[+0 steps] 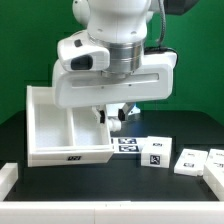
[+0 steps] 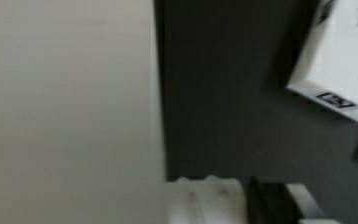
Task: Assemble cabinet
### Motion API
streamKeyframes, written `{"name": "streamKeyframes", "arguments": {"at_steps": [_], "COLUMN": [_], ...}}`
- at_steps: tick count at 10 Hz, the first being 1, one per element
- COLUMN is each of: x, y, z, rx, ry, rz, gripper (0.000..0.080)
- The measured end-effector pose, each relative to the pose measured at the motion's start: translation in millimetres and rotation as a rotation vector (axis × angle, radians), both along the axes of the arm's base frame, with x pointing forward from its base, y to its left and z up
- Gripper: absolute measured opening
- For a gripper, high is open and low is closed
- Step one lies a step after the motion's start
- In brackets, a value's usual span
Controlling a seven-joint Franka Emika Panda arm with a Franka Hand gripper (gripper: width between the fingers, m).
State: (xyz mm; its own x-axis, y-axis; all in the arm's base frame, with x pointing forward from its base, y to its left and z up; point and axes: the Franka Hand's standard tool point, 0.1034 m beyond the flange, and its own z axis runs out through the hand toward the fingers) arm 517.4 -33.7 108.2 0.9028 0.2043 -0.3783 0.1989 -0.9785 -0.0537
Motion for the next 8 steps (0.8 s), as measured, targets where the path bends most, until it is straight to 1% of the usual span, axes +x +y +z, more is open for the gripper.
{"name": "streamKeyframes", "arguments": {"at_steps": [1,2,3,4,5,6,7,8], "x": [-3.8,4.7,5.9,4.7,11.1,11.2,6.7,3.6], "y": [-0.3,-1.8,-1.0,11.8,19.4,18.4,13.4,10.9], "z": [0.0,-0.6,0.0,5.8,4.1,-6.2,-13.2,-14.7], "rx": [0.005,0.008,0.014,0.045,0.086,0.103,0.090,0.086], "ry": [-0.027,-0.109,-0.189,-0.260,-0.361,-0.455,-0.529,-0.532], "rz": [-0.006,-0.004,-0.002,0.059,0.085,0.063,0.020,0.028], "gripper": [0.0266,0.0266,0.0266,0.0266,0.0266,0.0266,0.0266,0.0268]}}
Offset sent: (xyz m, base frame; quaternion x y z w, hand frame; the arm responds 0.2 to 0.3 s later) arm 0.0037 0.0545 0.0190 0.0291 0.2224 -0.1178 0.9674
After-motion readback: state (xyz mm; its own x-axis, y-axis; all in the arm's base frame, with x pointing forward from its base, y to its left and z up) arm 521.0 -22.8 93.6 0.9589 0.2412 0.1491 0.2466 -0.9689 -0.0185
